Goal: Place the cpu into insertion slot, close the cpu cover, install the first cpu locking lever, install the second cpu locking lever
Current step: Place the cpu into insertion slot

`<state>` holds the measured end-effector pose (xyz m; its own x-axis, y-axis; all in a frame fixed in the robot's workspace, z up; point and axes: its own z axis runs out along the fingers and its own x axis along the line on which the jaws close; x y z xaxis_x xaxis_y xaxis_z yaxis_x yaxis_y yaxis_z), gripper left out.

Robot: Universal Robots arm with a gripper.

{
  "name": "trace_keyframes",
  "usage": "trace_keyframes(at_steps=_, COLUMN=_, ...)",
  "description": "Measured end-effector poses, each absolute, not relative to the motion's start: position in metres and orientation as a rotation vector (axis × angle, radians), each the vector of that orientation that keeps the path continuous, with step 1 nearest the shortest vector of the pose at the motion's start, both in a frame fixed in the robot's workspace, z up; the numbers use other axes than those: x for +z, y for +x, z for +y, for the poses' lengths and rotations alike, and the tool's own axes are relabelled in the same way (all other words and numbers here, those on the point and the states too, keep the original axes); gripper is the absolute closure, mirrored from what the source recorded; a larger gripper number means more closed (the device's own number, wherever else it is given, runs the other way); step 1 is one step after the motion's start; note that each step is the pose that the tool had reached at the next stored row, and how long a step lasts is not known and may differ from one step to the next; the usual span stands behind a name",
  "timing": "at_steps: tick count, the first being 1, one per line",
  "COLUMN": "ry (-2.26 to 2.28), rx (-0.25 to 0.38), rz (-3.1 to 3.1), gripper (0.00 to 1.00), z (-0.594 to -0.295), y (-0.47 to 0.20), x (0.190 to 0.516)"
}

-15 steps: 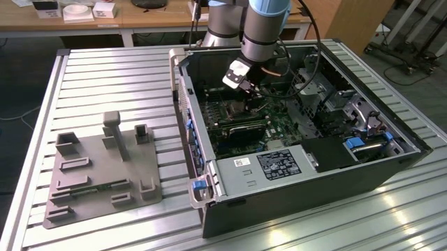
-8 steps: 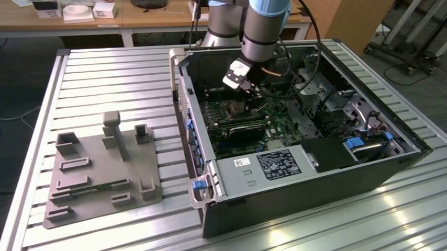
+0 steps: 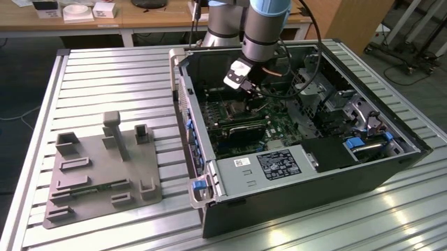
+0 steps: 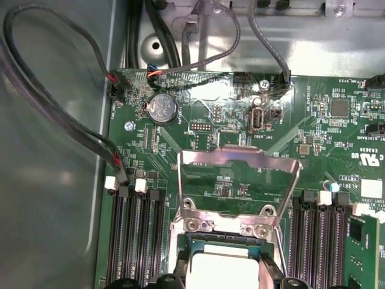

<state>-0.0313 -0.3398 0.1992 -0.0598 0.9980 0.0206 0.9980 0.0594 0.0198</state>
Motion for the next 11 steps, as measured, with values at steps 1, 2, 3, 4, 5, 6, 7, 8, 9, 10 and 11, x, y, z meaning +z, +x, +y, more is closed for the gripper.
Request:
trace_keyframes(at_steps=1, ry=-2.153, rx=-0.045, rz=-2.285, gripper=0.47, z=-0.3398, y=-0.0312, x=0.1992)
trace_keyframes(at_steps=2, ry=-2.153, rx=-0.045, rz=-2.285, gripper=0.47, z=-0.3398, y=-0.0312, x=0.1992)
trace_keyframes(at_steps=3, ry=-2.153, rx=-0.045, rz=-2.285, gripper=0.47, z=-0.3398, y=-0.0312, x=0.1990)
trace_keyframes(at_steps=4, ry=-2.153, rx=-0.045, rz=-2.285, gripper=0.47, z=-0.3398, y=-0.0312, x=0.1990)
trace_keyframes(at_steps=5, ry=-2.153, rx=-0.045, rz=-2.285, gripper=0.47, z=-0.3398, y=-0.0312, x=0.1989)
trace_keyframes(at_steps=6, ry=-2.153, rx=-0.045, rz=-2.286, gripper=0.47, z=-0.3398, y=-0.0312, x=0.1989)
trace_keyframes(at_steps=7, ry=-2.151, rx=-0.045, rz=-2.288, gripper=0.47, z=-0.3398, y=-0.0312, x=0.1989)
trace_keyframes(at_steps=8, ry=-2.149, rx=-0.045, rz=-2.289, gripper=0.47, z=-0.3398, y=-0.0311, x=0.1989)
trace_keyframes(at_steps=9, ry=-2.148, rx=-0.045, rz=-2.290, gripper=0.47, z=-0.3398, y=-0.0311, x=0.1988)
trace_keyframes(at_steps=10, ry=-2.147, rx=-0.045, rz=-2.291, gripper=0.47, z=-0.3398, y=-0.0311, x=0.1988)
trace_keyframes(at_steps=11, ry=-2.147, rx=-0.045, rz=-2.291, gripper=0.47, z=-0.3398, y=-0.0311, x=0.1988)
